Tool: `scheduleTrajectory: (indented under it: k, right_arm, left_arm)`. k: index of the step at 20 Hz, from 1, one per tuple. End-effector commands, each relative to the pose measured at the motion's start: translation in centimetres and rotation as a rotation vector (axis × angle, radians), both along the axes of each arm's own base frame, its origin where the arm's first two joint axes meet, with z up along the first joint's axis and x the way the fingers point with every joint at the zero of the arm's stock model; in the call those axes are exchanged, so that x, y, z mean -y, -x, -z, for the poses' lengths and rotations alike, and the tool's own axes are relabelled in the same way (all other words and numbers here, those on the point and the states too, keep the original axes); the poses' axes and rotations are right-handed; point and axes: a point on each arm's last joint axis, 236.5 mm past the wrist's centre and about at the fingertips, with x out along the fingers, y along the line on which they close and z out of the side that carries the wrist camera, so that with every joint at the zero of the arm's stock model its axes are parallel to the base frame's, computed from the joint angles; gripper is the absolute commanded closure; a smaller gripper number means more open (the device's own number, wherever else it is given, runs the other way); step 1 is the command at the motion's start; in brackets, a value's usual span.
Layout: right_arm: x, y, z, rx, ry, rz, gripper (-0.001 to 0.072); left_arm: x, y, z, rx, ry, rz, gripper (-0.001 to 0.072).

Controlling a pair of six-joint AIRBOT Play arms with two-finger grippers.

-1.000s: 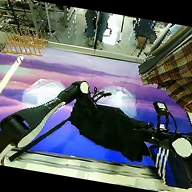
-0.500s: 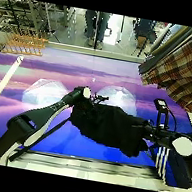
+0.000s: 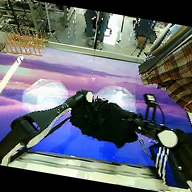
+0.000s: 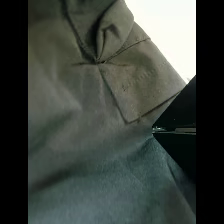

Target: Fold the clothes and pants, and hang the long-sleeved shirts on hangers.

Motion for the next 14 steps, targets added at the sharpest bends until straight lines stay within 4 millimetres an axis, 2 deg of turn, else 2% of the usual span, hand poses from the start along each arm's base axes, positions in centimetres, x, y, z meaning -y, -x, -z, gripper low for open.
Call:
scheduleTrajectory:
  k: [1,3,6,9,11,14]
  right_arm:
    - [-3.6,-1.5,0.7,0.061,-0.016,-0.052,0.0675]
    - [-4.4,-1.3,1.1,0.060,-0.006,-0.075,0.0675]
    - [-3.9,-0.7,1.8,0.047,0.041,-0.111,0.0675]
    - [-3.9,-0.9,1.6,0.057,0.042,-0.108,0.0675]
    - [-3.8,-0.9,1.6,0.059,0.044,-0.108,0.0676]
    - [-3.9,-0.9,1.5,0.059,0.042,-0.107,0.0676]
  left_arm:
    - [0.1,0.0,0.1,-0.006,-0.005,-0.017,0.0701]
    - [0.1,-0.1,0.1,-0.005,-0.005,-0.018,0.0701]
    - [0.1,-0.1,0.0,-0.003,-0.004,-0.017,0.0700]
    - [-0.8,-1.3,-2.6,0.035,0.018,-0.029,0.0700]
    - [-3.8,-3.4,-5.2,0.110,-0.019,-0.047,0.0700]
    - [-10.6,-5.5,-8.3,0.158,-0.128,-0.078,0.0700]
